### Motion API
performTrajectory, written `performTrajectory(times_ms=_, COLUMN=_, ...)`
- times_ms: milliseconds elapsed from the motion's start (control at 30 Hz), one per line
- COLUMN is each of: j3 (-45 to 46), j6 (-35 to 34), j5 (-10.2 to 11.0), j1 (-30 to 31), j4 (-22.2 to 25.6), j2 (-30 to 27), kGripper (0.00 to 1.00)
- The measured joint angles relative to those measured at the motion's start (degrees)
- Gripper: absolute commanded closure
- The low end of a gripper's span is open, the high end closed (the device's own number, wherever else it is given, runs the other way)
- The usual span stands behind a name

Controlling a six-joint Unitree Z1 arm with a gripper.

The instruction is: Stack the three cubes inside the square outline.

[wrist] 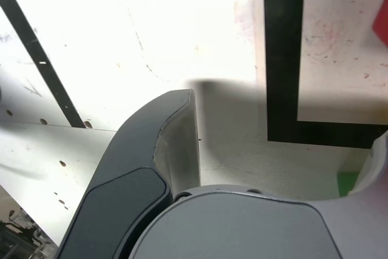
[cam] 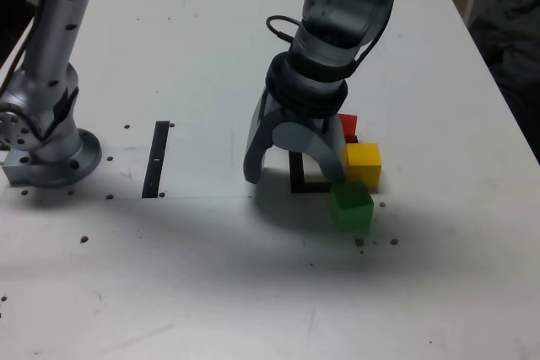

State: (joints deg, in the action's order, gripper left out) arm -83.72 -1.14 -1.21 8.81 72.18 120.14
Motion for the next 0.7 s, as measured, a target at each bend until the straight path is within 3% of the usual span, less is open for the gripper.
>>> performTrajectory(times_ms=567, j3=-5.09, j6=1.7, j5=-0.63, j1=-0.59, j4=-0.06, j2=2.76, kGripper=0.01)
performTrajectory(times_ms=700, j3=-5.79, j6=1.41, j5=1.11, j1=-0.59, j4=3.47, j2=2.37, kGripper=0.01)
